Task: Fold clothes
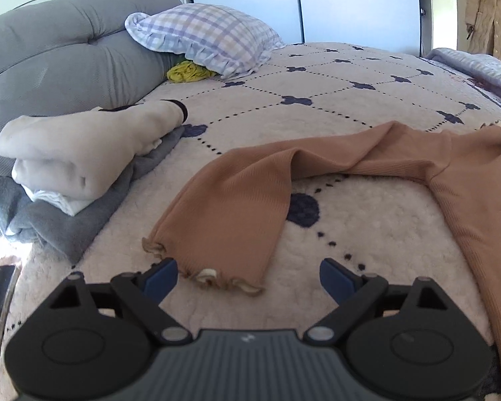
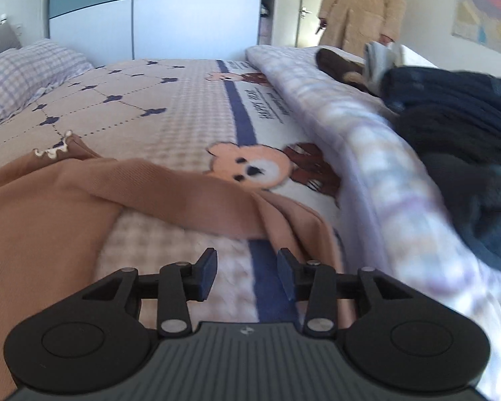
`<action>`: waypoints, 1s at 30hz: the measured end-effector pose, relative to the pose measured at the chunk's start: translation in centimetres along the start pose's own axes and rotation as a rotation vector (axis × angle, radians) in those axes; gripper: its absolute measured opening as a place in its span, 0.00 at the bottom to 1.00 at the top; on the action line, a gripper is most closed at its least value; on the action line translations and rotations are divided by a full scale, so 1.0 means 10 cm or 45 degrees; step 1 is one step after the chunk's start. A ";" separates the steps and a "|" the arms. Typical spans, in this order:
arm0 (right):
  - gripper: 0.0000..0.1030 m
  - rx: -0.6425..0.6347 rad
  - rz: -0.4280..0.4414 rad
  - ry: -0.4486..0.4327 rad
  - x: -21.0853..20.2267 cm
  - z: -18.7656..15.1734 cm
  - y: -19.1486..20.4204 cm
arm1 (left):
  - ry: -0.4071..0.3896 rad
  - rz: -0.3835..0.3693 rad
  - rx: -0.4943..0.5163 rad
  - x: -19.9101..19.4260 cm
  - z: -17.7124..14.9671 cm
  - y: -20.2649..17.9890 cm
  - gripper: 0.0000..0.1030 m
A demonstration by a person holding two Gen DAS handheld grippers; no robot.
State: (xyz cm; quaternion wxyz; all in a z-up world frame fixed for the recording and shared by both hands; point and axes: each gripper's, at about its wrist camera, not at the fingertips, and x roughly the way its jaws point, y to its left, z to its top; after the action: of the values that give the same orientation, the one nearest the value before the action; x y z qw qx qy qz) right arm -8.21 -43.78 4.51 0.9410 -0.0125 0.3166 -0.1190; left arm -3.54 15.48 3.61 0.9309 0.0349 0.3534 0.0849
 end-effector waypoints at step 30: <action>0.03 0.447 0.588 -0.314 -1.24 0.96 -0.96 | -0.047 -0.145 -0.599 -0.55 1.05 1.38 0.17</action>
State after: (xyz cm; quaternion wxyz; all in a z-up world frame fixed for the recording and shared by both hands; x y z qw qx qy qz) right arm -14.09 -50.70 20.53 0.9622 0.2080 0.1690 0.0475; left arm -2.46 28.01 16.81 0.9231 -0.2012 0.3082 0.1116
